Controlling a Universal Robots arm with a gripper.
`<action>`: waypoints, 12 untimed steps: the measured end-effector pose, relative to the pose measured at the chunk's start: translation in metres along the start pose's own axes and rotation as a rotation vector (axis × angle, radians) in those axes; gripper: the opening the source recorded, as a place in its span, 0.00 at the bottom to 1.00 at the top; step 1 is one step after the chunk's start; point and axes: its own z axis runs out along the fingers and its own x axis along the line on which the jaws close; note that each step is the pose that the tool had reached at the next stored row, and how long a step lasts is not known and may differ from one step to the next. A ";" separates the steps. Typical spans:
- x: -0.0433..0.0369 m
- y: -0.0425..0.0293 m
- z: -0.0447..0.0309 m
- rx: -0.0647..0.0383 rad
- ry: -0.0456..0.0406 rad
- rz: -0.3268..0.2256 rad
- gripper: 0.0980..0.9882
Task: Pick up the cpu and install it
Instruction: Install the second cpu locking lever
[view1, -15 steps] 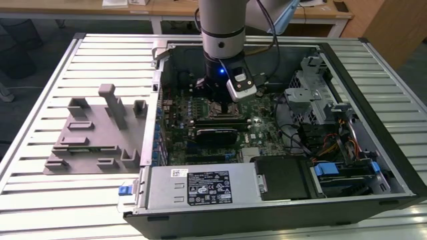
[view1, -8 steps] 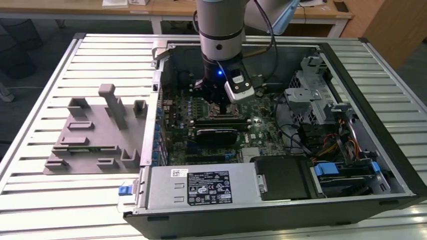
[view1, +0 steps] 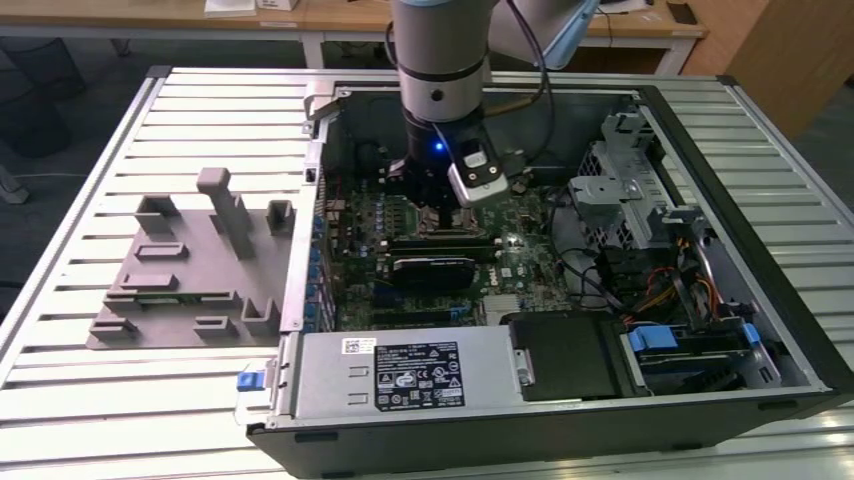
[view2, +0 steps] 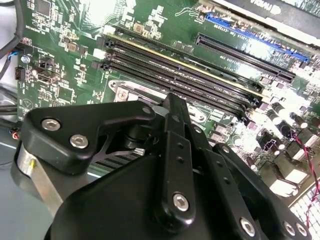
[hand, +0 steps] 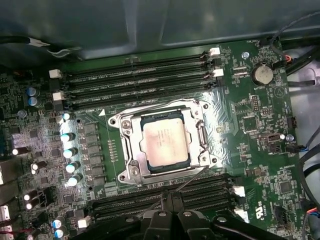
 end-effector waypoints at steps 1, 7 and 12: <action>0.0004 -0.0001 0.0005 -0.001 0.0002 0.000 0.01; 0.0028 -0.0011 0.0056 -0.009 0.0018 0.001 0.01; 0.0042 -0.0042 0.0089 -0.029 0.0055 0.003 0.01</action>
